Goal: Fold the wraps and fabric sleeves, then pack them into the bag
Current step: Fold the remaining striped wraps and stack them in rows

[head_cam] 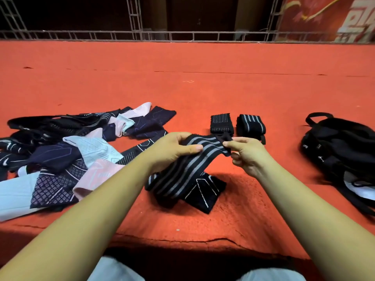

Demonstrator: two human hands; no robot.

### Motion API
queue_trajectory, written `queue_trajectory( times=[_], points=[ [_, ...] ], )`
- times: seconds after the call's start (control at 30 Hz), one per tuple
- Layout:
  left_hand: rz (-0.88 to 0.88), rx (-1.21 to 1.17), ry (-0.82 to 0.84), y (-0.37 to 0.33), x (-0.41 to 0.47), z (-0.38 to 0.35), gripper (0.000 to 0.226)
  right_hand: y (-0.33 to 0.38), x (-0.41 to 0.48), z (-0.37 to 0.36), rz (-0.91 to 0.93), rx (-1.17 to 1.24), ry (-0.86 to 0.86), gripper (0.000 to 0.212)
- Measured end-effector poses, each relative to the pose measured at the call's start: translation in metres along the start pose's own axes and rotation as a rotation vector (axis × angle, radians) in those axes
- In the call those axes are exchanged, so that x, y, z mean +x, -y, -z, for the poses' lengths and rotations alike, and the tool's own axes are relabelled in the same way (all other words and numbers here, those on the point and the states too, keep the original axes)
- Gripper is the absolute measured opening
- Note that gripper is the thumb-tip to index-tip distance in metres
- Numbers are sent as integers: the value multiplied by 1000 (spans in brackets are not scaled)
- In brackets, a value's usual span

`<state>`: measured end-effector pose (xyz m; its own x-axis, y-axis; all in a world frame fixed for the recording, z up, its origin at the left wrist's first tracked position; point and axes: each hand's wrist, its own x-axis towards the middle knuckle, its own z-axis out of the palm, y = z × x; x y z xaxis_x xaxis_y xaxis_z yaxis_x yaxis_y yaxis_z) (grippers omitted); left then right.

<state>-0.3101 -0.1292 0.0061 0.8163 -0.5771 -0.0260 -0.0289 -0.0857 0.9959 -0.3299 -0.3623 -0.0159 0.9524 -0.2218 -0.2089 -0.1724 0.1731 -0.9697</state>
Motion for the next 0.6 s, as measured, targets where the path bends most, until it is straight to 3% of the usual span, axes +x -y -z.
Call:
queue_trajectory(
  times=[0.13, 0.23, 0.3, 0.33, 0.4, 0.5, 0.6],
  points=[
    [142, -58, 110, 6, 1, 5, 30, 6, 2, -4, 35, 148, -85, 26],
    [323, 309, 269, 34, -7, 24, 28, 15, 5, 4, 148, 177, -233, 24],
    [415, 573, 269, 53, -13, 33, 25, 16, 5, 9, 217, 149, -313, 24],
    [444, 587, 239, 59, -15, 33, 21, 15, 5, 11, 237, 134, -329, 25],
    [427, 406, 166, 57, -15, 31, 14, 8, 6, 13, 254, 109, -311, 24],
    [294, -44, 116, 30, -14, 24, 22, -1, 9, 8, 270, 92, -278, 21],
    [210, -237, 78, 8, -13, 13, 21, -3, 10, 1, 289, 119, -271, 19]
  ],
)
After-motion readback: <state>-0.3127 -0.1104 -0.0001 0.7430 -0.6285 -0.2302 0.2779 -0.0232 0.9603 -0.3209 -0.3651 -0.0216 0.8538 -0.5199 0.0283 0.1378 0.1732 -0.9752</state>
